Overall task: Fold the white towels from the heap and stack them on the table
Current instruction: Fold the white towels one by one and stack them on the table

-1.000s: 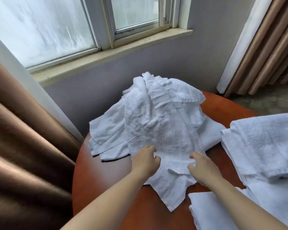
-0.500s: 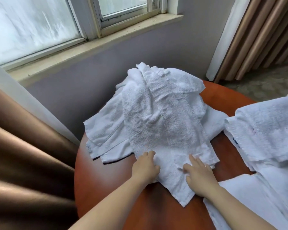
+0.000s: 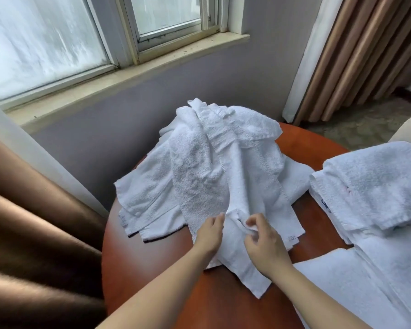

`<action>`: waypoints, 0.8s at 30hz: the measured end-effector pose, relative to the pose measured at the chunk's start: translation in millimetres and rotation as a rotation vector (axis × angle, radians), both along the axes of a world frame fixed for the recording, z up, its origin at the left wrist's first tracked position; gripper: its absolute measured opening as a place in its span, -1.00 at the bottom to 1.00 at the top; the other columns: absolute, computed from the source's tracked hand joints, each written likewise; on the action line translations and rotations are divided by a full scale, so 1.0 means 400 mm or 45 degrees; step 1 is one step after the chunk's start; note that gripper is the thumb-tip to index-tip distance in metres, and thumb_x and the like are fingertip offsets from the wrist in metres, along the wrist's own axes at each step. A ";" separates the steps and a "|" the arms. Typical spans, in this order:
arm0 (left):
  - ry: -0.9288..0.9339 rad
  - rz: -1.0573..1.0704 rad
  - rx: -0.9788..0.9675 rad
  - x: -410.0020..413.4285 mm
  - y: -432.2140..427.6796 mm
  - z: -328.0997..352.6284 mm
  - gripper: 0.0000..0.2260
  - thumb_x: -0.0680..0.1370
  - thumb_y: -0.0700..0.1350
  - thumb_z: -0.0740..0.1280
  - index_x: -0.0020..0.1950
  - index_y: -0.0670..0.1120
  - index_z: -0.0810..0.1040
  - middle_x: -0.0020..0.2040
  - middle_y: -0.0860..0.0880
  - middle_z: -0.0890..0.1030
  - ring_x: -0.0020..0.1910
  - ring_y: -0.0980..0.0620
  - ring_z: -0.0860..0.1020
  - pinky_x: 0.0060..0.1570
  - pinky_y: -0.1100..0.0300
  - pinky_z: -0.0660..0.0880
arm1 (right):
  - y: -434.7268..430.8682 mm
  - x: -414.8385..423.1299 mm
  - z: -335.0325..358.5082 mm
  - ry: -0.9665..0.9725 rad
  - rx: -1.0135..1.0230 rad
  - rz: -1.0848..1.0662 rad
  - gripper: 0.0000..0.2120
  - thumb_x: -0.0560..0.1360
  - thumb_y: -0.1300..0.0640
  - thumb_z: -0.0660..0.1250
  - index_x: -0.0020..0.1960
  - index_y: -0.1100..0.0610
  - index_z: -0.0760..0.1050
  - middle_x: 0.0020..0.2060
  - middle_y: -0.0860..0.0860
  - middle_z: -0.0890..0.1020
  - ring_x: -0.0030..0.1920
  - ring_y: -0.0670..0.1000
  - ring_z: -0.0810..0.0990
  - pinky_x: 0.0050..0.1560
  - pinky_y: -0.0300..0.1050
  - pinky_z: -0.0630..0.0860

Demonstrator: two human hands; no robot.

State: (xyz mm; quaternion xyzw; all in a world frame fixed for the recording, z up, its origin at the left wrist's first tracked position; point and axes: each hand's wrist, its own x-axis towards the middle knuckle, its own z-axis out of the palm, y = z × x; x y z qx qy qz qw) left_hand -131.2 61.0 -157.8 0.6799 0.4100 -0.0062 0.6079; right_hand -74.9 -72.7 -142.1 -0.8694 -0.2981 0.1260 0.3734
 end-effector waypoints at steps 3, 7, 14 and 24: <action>-0.189 0.317 -0.676 0.028 -0.011 0.060 -0.61 0.61 0.17 0.14 -0.10 -0.08 0.60 -0.12 -0.08 0.61 -0.16 0.01 0.57 -0.17 0.14 0.47 | 0.026 -0.030 0.028 0.079 0.004 0.088 -0.63 0.47 0.28 0.25 0.24 0.07 0.34 0.03 -0.10 0.48 0.01 0.02 0.53 0.01 -0.13 0.39; -0.114 0.285 -0.683 0.045 -0.010 0.084 -0.88 0.44 -0.11 0.36 -0.20 -0.14 0.49 -0.38 -0.09 0.53 -0.39 -0.05 0.50 -0.32 0.19 0.40 | 0.042 -0.062 0.059 0.388 0.168 0.134 -0.75 0.32 0.03 0.23 -0.07 0.12 0.49 -0.34 -0.06 0.53 -0.39 -0.15 0.38 -0.25 -0.15 0.36; -0.199 0.246 -0.954 -0.023 -0.030 0.108 -0.87 0.29 -0.11 0.24 -0.27 -0.16 0.41 -0.20 -0.18 0.50 -0.22 -0.13 0.50 -0.18 0.12 0.44 | 0.008 -0.056 0.051 0.725 0.712 -0.392 -0.69 0.52 0.18 0.17 -0.39 0.16 0.40 -0.47 -0.01 0.45 -0.35 -0.03 0.41 -0.26 -0.13 0.36; -0.385 0.096 -1.325 -0.159 -0.048 0.150 -0.73 0.21 -0.26 0.27 -0.12 -0.27 0.51 -0.25 -0.19 0.49 -0.30 -0.17 0.52 -0.21 0.10 0.52 | 0.018 -0.033 0.035 1.707 0.560 -0.141 -0.34 0.57 -0.26 0.06 0.29 0.27 0.51 0.22 0.29 0.55 0.23 0.26 0.51 0.29 0.13 0.40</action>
